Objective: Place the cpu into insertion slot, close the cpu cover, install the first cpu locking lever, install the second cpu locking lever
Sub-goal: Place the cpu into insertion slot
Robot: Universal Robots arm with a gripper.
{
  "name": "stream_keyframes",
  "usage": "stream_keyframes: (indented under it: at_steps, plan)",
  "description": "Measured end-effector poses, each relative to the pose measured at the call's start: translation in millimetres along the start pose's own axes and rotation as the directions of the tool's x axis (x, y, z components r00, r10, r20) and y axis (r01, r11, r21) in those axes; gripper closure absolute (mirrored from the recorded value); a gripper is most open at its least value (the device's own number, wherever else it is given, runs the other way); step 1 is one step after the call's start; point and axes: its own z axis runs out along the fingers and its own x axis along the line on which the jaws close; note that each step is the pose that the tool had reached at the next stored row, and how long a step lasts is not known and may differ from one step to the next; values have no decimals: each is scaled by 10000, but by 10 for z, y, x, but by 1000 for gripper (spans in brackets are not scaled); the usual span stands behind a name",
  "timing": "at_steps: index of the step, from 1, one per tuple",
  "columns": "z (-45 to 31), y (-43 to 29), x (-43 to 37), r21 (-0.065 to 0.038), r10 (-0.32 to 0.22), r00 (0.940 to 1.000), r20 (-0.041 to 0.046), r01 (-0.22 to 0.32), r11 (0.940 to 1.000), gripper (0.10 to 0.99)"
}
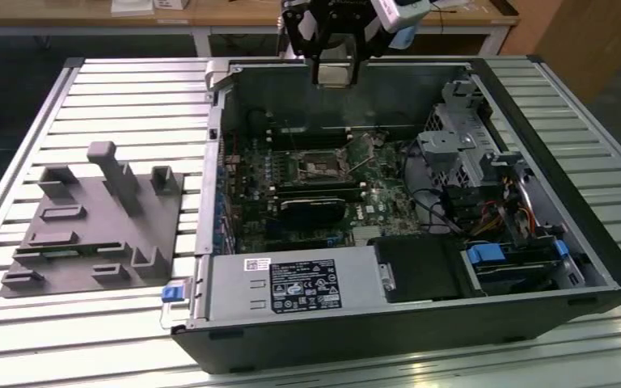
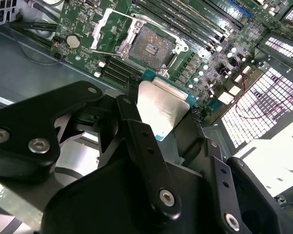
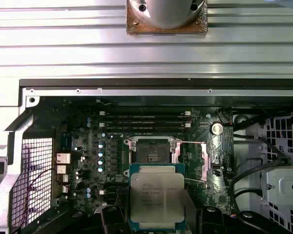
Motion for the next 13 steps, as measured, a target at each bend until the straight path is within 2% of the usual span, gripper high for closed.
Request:
stream_keyframes:
  at_steps: [13]
  plan:
    - [105,-9,-2,-1,0,10000,1,0,10000,549]
